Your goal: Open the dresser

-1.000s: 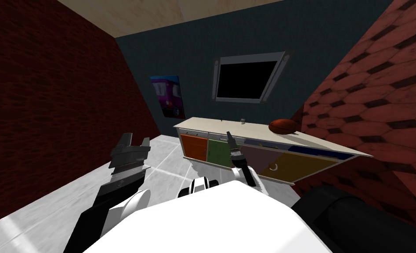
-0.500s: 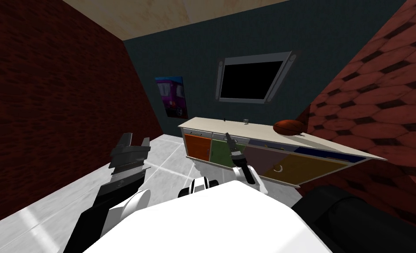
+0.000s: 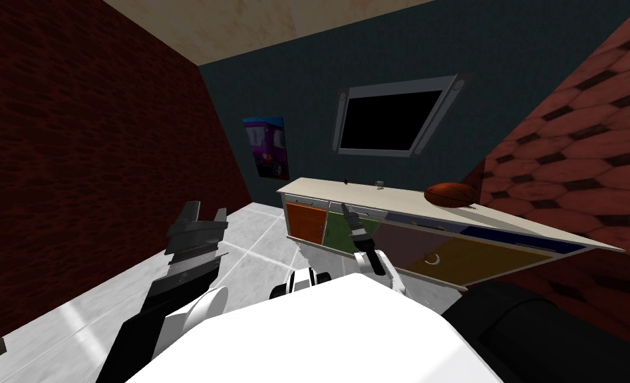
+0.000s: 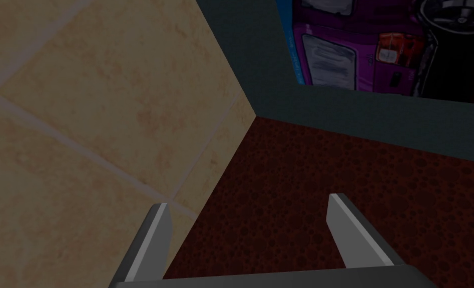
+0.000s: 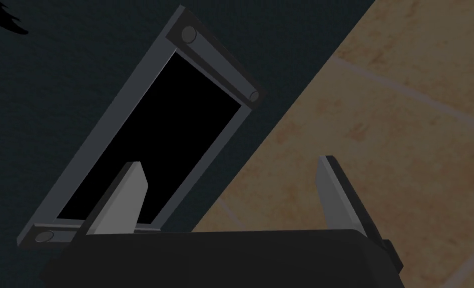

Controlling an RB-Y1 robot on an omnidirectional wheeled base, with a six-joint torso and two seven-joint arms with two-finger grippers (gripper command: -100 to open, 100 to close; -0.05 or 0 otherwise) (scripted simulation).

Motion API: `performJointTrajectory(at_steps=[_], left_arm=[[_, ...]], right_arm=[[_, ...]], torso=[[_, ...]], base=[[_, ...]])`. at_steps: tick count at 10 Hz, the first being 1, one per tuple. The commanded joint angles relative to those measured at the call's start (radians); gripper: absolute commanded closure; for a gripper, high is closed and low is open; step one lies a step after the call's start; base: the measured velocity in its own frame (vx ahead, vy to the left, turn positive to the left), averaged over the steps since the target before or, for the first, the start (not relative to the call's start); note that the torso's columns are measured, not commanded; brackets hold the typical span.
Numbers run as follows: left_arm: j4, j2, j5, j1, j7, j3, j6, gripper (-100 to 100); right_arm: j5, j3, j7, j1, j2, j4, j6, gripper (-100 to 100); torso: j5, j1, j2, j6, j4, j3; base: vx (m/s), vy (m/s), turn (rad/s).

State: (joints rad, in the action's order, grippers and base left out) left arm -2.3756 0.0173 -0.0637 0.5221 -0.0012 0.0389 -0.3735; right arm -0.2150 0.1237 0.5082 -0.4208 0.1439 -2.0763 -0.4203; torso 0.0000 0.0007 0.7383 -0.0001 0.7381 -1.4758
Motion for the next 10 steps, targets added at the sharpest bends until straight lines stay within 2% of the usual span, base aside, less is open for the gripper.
performJointTrajectory(at_steps=[1, 3, 4, 5, 6, 8, 9, 10], left_arm=[[0.0, 0.0, 0.0, 0.0, 0.0, 0.0, 0.0, 0], [0.0, 0.0, 0.0, 0.0, 0.0, 0.0, 0.0, 0], [0.0, 0.0, 0.0, 0.0, 0.0, 0.0, 0.0, 0], [0.0, 0.0, 0.0, 0.0, 0.0, 0.0, 0.0, 0], [0.0, 0.0, 0.0, 0.0, 0.0, 0.0, 0.0, 0], [0.0, 0.0, 0.0, 0.0, 0.0, 0.0, 0.0, 0], [0.0, 0.0, 0.0, 0.0, 0.0, 0.0, 0.0, 0], [0.0, 0.0, 0.0, 0.0, 0.0, 0.0, 0.0, 0]], right_arm=[[-0.024, 0.038, 0.079, 0.02, 0.01, 0.052, -0.001, -100], [-0.024, 0.038, 0.116, 0.02, 0.01, 0.052, -0.001, -100], [-0.041, 0.063, 0.154, 0.033, 0.013, 0.086, -0.002, -100], [-0.041, 0.063, 0.179, 0.033, 0.013, 0.086, -0.002, -100], [-0.06, 0.089, 0.207, 0.046, 0.016, 0.122, -0.003, -100], [-0.06, 0.089, 0.251, 0.046, 0.016, 0.122, -0.003, -100], [-0.078, 0.114, 0.29, 0.06, 0.018, 0.158, -0.004, -100], [-0.078, 0.114, 0.314, 0.06, 0.018, 0.158, -0.004, -100]], torso=[[0.0, -0.002, 0.0, 0.0, 0.0, 0.0], [0.0, -0.001, 0.0, 0.0, 0.0, 0.0], [-0.001, -0.005, 0.0, 0.0, 0.0, 0.0], [-0.001, -0.002, -0.001, 0.0, 0.0, 0.0], [0.0, 0.0, 0.0, 0.0, 0.0, 0.0], [0.001, 0.002, -0.001, 0.0, 0.0, -0.001], [-0.001, -0.004, 0.0, 0.0, 0.0, 0.0], [-0.001, -0.001, 0.0, 0.0, 0.0, 0.0]], base=[[0.019, 0.153, 0.072], [0.015, 0.089, 0.02], [0.021, 0.086, 0.084], [0.017, 0.101, 0.039], [0.013, 0.142, 0.088], [0.026, 0.11, 0.009], [0.025, 0.112, 0.087], [0.019, 0.113, 0.041]])
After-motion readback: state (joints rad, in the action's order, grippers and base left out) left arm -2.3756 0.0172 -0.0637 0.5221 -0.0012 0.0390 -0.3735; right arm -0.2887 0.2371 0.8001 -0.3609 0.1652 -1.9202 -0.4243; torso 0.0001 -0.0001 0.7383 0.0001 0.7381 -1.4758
